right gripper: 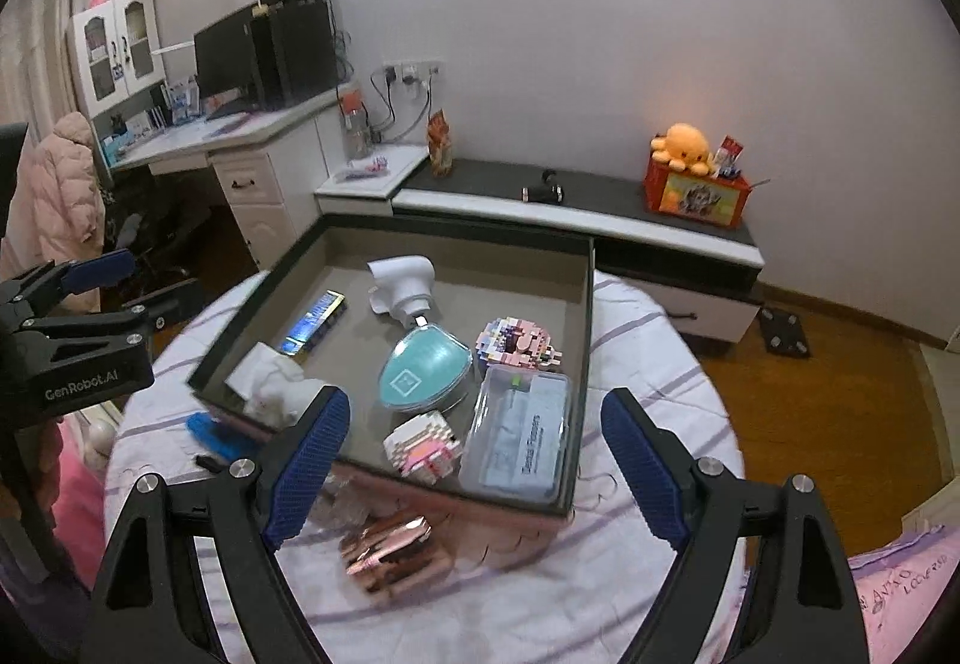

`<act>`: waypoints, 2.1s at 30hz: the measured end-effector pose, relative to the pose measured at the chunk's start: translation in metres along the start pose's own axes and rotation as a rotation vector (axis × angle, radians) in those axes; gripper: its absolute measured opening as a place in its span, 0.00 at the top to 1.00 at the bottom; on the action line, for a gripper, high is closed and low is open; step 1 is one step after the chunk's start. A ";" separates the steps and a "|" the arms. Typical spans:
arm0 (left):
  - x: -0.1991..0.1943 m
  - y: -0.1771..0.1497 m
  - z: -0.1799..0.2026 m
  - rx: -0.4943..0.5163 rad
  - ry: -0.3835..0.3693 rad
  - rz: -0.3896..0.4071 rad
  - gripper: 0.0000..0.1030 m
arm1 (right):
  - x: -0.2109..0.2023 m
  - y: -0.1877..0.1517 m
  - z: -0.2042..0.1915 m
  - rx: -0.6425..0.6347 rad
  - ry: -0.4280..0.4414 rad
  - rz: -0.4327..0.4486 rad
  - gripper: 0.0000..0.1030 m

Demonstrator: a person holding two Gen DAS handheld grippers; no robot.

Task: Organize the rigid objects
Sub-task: 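Withdraw both tools from the box back over the table, then grasp the black comb with the left tool while the right tool grasps the rose-gold cylinder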

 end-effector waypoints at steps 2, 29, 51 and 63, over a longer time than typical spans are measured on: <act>-0.024 -0.006 0.000 -0.012 0.005 0.043 0.16 | -0.021 -0.006 -0.003 -0.006 -0.001 0.032 0.15; -0.151 -0.113 -0.001 -0.065 0.012 0.220 0.01 | -0.163 -0.122 -0.048 -0.034 -0.019 0.222 0.15; -0.071 -0.104 0.004 -0.030 -0.030 0.036 0.00 | -0.100 -0.113 -0.043 -0.020 -0.031 0.052 0.15; 0.044 -0.115 0.007 -0.017 -0.037 -0.244 0.00 | 0.028 -0.098 -0.038 -0.018 0.027 -0.218 0.15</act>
Point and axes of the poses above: each gripper's, at about its wrist camera, not at the fingertips, and x roughly the way its jaws point, z to its right, y to its top, the point moved 5 cm from there along x, roughly the way its jaws point, and after that the axes turned 10 degrees about -z, right-handed, at the moved point
